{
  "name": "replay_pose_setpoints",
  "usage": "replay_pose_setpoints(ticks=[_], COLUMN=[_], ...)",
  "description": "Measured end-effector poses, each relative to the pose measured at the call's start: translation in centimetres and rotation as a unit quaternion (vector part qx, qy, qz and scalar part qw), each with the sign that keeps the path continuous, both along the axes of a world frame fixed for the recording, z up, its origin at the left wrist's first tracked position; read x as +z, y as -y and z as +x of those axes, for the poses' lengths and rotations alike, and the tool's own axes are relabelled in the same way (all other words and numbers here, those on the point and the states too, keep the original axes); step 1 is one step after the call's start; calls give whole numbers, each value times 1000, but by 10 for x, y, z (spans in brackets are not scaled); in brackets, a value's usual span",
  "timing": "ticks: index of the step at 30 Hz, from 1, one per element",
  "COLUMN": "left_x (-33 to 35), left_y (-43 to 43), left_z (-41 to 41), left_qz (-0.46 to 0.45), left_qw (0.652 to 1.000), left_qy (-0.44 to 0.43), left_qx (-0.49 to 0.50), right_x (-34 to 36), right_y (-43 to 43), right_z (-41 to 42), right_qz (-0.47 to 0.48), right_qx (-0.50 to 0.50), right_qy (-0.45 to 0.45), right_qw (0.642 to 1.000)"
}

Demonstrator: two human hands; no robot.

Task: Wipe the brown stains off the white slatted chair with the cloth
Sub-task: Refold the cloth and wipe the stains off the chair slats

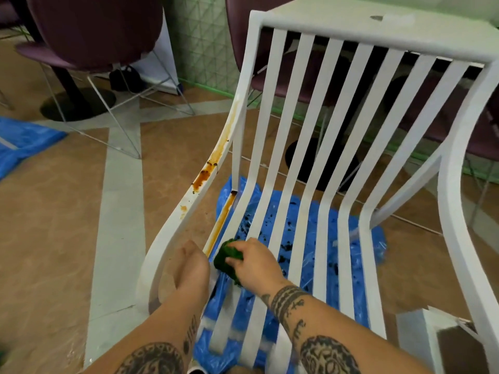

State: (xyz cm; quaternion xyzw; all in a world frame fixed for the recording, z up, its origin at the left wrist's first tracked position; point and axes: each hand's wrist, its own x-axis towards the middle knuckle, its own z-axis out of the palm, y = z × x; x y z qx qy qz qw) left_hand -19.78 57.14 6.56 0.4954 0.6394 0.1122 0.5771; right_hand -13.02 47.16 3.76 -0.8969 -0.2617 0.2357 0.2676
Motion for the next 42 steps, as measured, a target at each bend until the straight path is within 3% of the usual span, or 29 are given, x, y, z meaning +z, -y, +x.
replay_pose_setpoints(ticks=[5, 15, 20, 23, 29, 35, 40, 42], left_x=[-19, -53, -70, -78, -82, -73, -63, -54], left_y=[-10, -21, -11, -11, -20, -21, -25, -21], left_z=[39, 80, 76, 78, 84, 81, 64, 55], left_qz=[73, 167, 183, 183, 145, 120, 62, 55], left_qw=[997, 981, 968, 962, 953, 974, 996, 996], left_qy=[-5, -36, -71, -67, -69, -5, 57, 55], left_qx=[26, -91, -160, -192, -256, -194, 24, 33], right_x=[-28, -16, -12, -32, -53, -53, -46, -42], right_y=[-19, -51, -67, -69, -62, -50, -38, -33], right_z=[22, 154, 202, 209, 192, 140, 84, 60], right_qz=[-31, -9, -11, -55, -52, -27, -29, -30], right_qx=[65, -89, -70, -14, -8, 26, 71, 83], right_qy=[44, 145, 192, 163, 116, 74, 59, 50], right_qw=[996, 985, 979, 985, 992, 997, 995, 995])
